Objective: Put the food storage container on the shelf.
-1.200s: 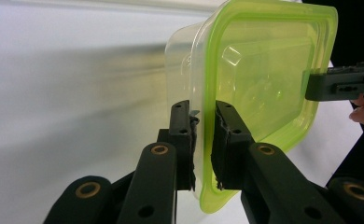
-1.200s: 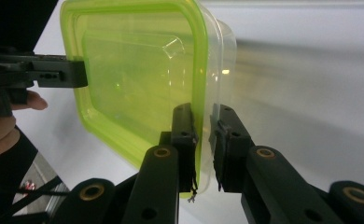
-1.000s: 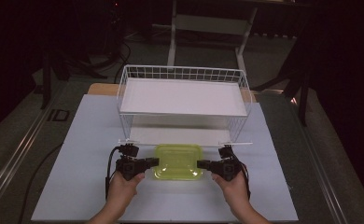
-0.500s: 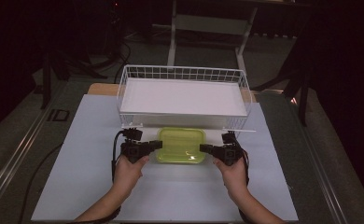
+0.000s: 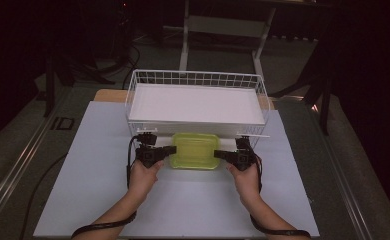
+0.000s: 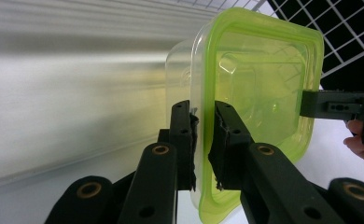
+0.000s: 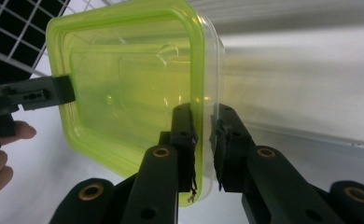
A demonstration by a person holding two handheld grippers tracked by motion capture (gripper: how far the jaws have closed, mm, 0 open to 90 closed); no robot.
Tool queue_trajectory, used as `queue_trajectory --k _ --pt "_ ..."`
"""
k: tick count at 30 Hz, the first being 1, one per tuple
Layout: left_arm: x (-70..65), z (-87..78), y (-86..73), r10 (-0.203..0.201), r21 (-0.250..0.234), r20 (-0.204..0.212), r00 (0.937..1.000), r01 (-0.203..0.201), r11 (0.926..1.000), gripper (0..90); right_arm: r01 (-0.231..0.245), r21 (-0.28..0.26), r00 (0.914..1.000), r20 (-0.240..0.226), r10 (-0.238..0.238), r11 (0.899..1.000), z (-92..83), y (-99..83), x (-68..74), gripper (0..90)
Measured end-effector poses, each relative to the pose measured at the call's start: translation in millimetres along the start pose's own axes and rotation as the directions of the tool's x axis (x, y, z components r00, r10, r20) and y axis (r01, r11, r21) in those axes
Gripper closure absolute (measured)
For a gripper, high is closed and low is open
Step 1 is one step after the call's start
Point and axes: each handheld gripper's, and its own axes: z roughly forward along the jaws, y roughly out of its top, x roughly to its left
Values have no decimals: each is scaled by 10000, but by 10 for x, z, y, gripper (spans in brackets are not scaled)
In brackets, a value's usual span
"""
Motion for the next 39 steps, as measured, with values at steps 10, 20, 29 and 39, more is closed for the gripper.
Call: queue_trajectory --k 10,20,29,39 --pt "122 102 12 -214 -272 80 9997 216 9994 802 -124 -97 9996 241 126 9999 139 43 -43 792" --pt "161 142 34 -66 -608 63 10000 70 9981 777 143 -702 9989 446 -112 9974 178 69 -46 752" --pt "175 243 12 238 -933 -163 9996 -252 9953 655 659 -1107 9930 1053 -542 9917 241 114 -74 672" --pt "138 187 6 514 -1172 -232 9984 -538 9917 560 1285 -1435 9872 1132 -1127 9813 202 95 -62 543"
